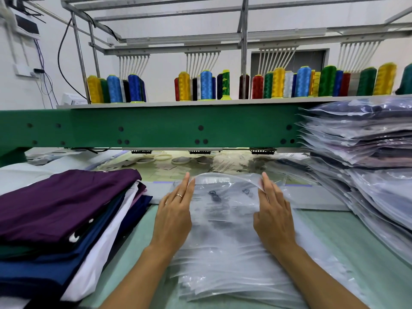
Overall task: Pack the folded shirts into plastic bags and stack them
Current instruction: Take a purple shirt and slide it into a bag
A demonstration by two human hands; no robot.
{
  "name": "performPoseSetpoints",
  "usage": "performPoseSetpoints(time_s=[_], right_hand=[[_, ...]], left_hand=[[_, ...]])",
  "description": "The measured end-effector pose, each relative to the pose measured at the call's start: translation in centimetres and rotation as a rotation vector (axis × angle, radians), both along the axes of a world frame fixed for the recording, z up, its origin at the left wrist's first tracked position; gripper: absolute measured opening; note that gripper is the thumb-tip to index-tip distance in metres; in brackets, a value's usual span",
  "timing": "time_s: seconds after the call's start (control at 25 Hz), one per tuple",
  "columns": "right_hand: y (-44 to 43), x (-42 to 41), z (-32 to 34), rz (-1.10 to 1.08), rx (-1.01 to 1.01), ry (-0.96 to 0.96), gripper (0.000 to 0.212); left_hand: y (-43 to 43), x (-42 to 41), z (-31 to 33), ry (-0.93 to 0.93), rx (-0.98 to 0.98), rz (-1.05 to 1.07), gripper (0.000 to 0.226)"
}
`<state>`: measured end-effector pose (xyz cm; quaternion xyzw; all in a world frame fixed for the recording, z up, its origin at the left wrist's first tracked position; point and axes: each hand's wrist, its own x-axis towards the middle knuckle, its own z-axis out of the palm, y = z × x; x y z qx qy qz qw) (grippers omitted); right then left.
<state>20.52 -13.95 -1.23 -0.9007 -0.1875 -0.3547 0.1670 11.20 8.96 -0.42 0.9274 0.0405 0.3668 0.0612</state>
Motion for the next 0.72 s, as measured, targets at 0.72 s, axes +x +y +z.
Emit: performPoseSetpoints(time_s=[0.72], right_hand=[[-0.6, 0.9, -0.8, 0.205, -0.065, 0.109, 0.041]], left_hand=[[1.2, 0.8, -1.6, 0.378, -0.114, -0.107, 0.072]])
